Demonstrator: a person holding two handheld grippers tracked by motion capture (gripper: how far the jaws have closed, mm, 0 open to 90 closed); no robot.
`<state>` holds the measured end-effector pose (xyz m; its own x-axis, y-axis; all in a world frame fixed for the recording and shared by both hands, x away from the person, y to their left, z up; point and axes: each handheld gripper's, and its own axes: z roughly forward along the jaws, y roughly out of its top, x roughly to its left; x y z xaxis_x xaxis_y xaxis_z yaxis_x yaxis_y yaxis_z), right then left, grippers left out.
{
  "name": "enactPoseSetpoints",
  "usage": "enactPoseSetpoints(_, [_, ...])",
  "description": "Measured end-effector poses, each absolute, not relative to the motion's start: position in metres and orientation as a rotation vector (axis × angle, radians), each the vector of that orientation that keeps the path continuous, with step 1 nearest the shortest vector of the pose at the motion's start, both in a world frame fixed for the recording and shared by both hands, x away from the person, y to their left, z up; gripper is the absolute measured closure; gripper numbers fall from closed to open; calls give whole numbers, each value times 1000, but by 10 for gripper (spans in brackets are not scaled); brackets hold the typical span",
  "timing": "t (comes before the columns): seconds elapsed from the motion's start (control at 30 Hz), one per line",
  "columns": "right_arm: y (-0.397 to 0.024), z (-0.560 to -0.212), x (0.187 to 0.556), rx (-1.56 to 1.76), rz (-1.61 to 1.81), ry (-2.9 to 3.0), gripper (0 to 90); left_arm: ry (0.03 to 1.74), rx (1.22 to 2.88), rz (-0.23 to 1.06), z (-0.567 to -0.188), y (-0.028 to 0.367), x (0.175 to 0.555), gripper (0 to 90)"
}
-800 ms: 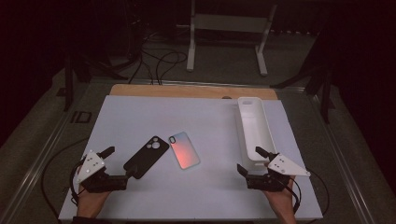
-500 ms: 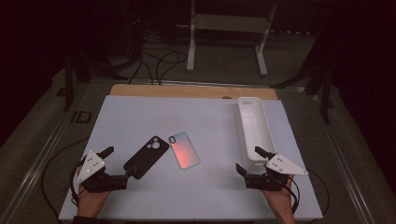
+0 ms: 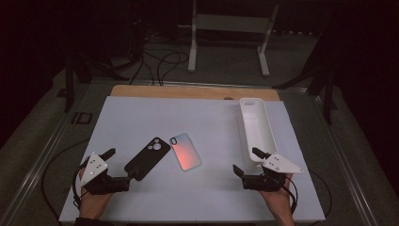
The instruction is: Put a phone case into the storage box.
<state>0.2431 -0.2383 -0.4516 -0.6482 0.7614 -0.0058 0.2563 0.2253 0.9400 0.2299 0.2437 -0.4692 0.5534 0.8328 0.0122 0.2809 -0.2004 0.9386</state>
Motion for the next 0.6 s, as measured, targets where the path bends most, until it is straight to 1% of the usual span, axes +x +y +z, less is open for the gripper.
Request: enactPoseSetpoints(0.6, [-198,-426,258,900,1354,2090,78,928,1748,665,-471,244,229,0])
